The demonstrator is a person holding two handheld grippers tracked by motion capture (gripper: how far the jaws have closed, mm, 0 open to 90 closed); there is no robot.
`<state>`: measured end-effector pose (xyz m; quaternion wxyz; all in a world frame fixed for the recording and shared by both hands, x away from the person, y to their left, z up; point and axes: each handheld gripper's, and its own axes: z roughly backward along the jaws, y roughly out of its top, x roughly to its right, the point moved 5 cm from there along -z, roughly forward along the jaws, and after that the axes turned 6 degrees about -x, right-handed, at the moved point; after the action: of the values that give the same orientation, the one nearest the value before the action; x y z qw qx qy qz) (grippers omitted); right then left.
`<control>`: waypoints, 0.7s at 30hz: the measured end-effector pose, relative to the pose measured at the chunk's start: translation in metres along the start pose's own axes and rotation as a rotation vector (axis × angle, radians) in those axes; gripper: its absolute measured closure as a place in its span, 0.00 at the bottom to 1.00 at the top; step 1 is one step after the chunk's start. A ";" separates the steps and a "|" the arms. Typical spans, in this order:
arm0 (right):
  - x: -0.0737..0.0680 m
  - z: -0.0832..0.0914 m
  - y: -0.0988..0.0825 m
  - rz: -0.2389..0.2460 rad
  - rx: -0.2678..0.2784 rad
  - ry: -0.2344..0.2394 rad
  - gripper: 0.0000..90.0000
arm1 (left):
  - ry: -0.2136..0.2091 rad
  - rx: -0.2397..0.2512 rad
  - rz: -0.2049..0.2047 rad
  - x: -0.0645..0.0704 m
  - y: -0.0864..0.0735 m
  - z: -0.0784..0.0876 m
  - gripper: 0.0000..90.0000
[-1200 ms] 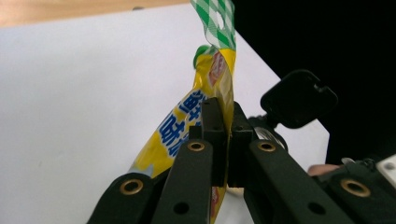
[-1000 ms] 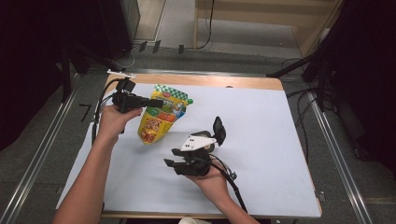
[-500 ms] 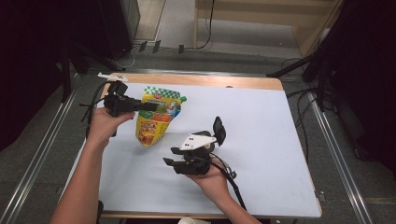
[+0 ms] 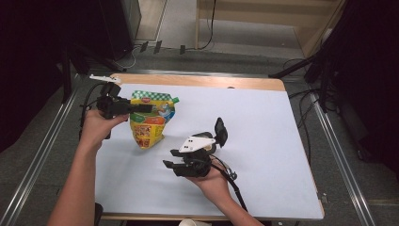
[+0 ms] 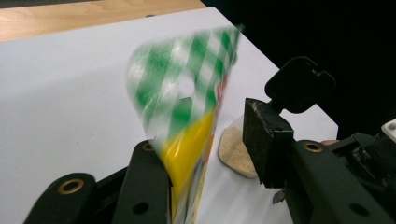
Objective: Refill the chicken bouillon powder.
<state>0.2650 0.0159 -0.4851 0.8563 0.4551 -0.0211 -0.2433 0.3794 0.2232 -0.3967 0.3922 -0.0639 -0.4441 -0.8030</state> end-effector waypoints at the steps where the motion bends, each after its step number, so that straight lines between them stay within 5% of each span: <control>1: 0.000 0.000 0.000 0.001 0.000 0.000 0.62 | -0.002 -0.002 0.003 -0.001 -0.001 0.002 0.68; 13: 0.001 0.000 0.004 0.010 -0.002 0.012 0.63 | -0.009 0.013 -0.025 0.013 -0.004 0.020 0.63; 21: 0.002 0.006 0.005 0.018 -0.013 0.014 0.63 | -0.014 0.038 -0.006 0.021 0.002 0.032 0.63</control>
<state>0.2676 0.0129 -0.4779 0.8616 0.4509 -0.0176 -0.2326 0.3585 0.2353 -0.3673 0.3879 -0.0607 -0.4622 -0.7951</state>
